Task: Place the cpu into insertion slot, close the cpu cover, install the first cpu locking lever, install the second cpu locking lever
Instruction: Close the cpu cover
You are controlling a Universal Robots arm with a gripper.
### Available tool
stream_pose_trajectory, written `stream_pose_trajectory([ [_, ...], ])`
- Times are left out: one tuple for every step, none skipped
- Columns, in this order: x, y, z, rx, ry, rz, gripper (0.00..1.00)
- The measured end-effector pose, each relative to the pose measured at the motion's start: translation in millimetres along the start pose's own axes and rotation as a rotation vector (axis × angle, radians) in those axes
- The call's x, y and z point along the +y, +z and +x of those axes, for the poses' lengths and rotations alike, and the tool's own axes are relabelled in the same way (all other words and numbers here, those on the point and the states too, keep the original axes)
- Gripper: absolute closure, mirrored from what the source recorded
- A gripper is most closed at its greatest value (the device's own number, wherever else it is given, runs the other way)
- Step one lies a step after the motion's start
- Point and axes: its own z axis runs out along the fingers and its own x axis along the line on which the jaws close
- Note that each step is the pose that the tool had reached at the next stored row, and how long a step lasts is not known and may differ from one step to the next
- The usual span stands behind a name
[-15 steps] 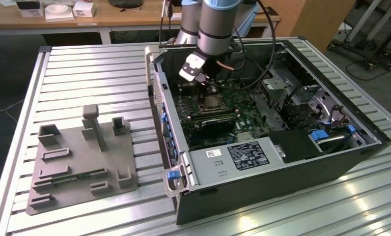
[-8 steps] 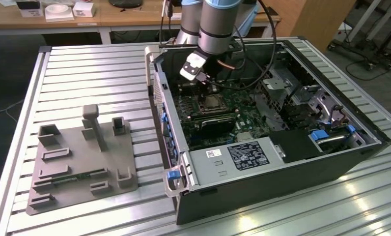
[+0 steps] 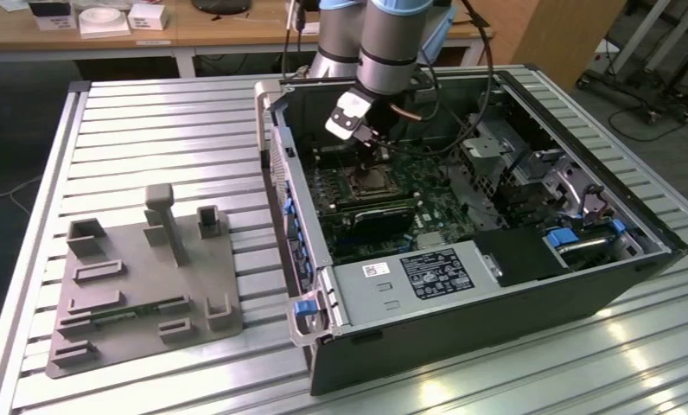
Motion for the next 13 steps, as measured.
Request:
stream_pose_trajectory([
  [1.5, 0.0, 0.1, 0.0000, 0.000, -0.0002, 0.90],
  [3.2, 0.0, 0.1, 0.0000, 0.000, -0.0006, 0.90],
  [4.6, 0.0, 0.1, -0.0002, 0.000, -0.0012, 0.90],
  [5.5, 0.0, 0.0, -0.0003, 0.000, -0.0032, 0.90],
  [5.7, -0.1, 0.0, -0.0007, 0.000, -0.0080, 0.90],
  [5.8, -0.1, 0.0, -0.0011, 0.000, -0.0155, 0.90],
  [5.9, 0.0, 0.1, -0.0015, 0.000, -0.0267, 0.90],
  [5.9, 0.0, 0.0, -0.0021, 0.000, -0.0377, 0.90],
  [5.9, -0.2, 0.1, -0.0024, 0.000, -0.0434, 0.90],
  [5.9, -0.7, 0.0, -0.0026, 0.000, -0.0457, 0.90],
  [5.9, -1.3, 0.1, -0.0026, 0.000, -0.0460, 0.90],
  [5.9, -2.2, 0.1, -0.0026, 0.000, -0.0460, 0.90],
  [5.9, -3.2, 0.1, -0.0026, 0.000, -0.0461, 0.90],
])
